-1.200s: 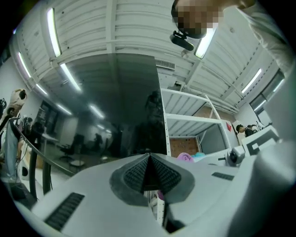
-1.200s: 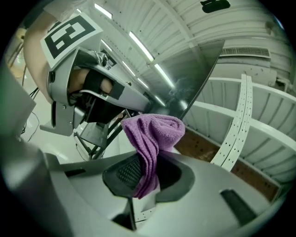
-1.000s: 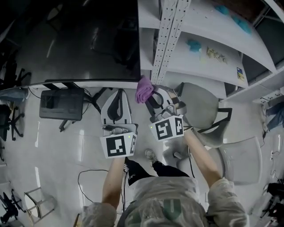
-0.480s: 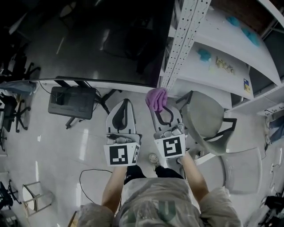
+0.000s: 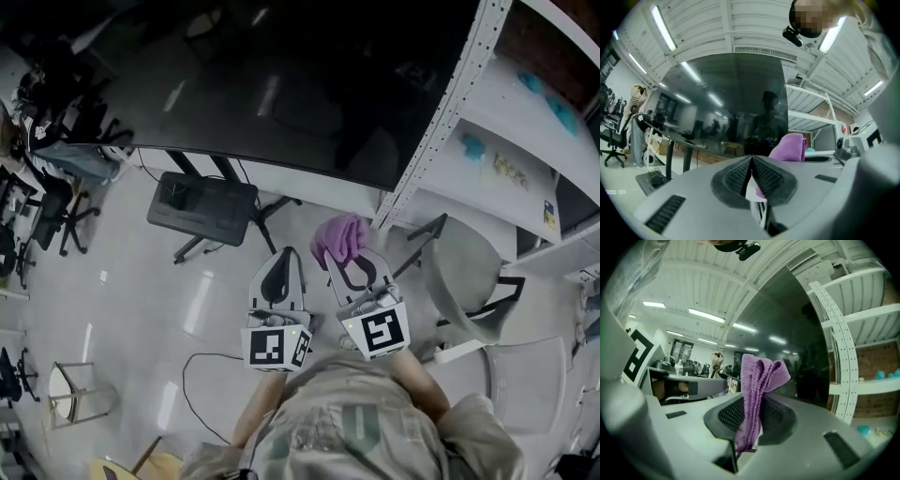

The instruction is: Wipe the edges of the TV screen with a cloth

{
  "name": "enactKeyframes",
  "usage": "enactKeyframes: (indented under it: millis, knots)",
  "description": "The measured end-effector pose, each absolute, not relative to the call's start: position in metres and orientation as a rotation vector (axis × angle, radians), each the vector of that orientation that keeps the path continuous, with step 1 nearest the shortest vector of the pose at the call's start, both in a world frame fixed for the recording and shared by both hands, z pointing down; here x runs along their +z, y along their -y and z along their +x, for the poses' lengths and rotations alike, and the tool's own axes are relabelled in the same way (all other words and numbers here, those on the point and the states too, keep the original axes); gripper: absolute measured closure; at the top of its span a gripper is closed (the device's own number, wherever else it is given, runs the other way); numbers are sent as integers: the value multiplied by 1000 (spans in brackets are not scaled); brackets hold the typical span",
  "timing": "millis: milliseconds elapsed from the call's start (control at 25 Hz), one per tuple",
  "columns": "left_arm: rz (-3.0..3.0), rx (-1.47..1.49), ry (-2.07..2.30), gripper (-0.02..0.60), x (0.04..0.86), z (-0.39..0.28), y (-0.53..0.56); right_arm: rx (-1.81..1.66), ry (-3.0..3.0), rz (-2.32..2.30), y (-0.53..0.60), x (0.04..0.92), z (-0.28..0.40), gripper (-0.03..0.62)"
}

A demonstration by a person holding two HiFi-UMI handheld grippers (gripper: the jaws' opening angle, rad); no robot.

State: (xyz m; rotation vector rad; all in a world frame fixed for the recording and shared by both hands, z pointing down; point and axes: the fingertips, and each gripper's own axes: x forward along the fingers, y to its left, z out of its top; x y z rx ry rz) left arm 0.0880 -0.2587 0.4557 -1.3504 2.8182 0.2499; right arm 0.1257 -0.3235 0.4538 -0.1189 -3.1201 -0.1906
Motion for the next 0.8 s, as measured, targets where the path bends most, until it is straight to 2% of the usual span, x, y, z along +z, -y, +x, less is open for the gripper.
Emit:
enactKeyframes:
  millis: [800]
  knots:
    - [-1094, 162, -2898, 566, 454, 63, 199, -241, 3072, -340, 274, 460, 97, 531]
